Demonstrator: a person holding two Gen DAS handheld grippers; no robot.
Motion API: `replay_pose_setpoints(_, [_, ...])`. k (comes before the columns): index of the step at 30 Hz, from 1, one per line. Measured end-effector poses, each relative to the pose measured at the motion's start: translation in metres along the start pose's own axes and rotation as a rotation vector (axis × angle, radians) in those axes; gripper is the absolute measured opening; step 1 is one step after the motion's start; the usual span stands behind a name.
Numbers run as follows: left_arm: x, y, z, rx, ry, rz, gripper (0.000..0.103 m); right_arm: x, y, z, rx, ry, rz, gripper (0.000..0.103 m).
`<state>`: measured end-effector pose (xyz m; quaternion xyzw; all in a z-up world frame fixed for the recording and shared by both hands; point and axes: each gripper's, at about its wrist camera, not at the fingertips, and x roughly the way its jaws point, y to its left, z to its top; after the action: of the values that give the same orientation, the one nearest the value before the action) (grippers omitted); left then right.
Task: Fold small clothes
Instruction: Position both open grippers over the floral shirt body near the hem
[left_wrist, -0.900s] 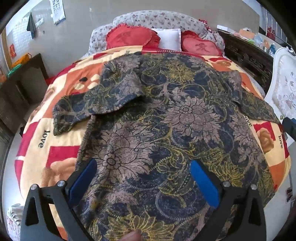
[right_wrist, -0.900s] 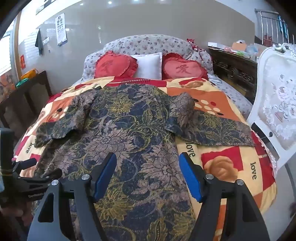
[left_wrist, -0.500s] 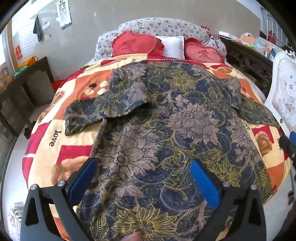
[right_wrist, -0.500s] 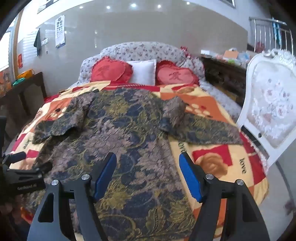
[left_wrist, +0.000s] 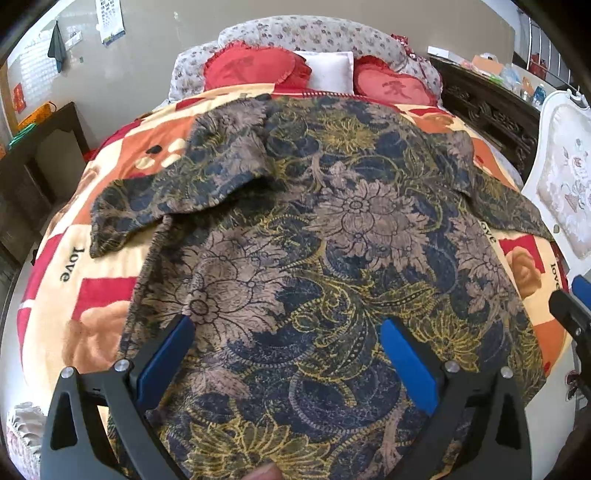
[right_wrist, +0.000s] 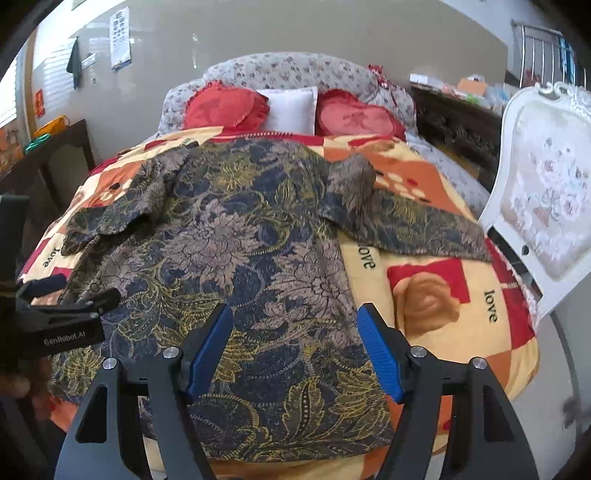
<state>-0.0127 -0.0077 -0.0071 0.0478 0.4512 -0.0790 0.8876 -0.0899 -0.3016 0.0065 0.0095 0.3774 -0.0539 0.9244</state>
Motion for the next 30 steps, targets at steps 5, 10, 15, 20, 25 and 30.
replay_pose_setpoints(5, [0.018, 0.011, 0.000, -0.039, 0.036, -0.007, 0.103, 0.021, 0.007, 0.006, -0.003, 0.038, -0.001, 0.089])
replay_pose_setpoints(10, [0.032, 0.021, 0.000, -0.056, 0.061, -0.012, 0.103, 0.036, 0.016, 0.011, -0.009, 0.058, -0.009, 0.089])
replay_pose_setpoints(15, [0.038, 0.024, -0.002, -0.065, 0.077, -0.021, 0.103, 0.040, 0.023, 0.014, -0.021, 0.061, -0.016, 0.089])
replay_pose_setpoints(20, [0.042, 0.021, -0.001, -0.034, 0.044, -0.015, 0.103, 0.042, 0.024, 0.013, -0.022, 0.075, -0.017, 0.089])
replay_pose_setpoints(25, [0.056, 0.020, 0.017, -0.011, 0.066, -0.049, 0.103, 0.047, 0.022, 0.016, -0.018, 0.070, -0.022, 0.089])
replay_pose_setpoints(30, [0.057, 0.023, 0.026, -0.026, 0.057, -0.042, 0.103, 0.048, 0.022, 0.025, -0.014, 0.032, -0.030, 0.089])
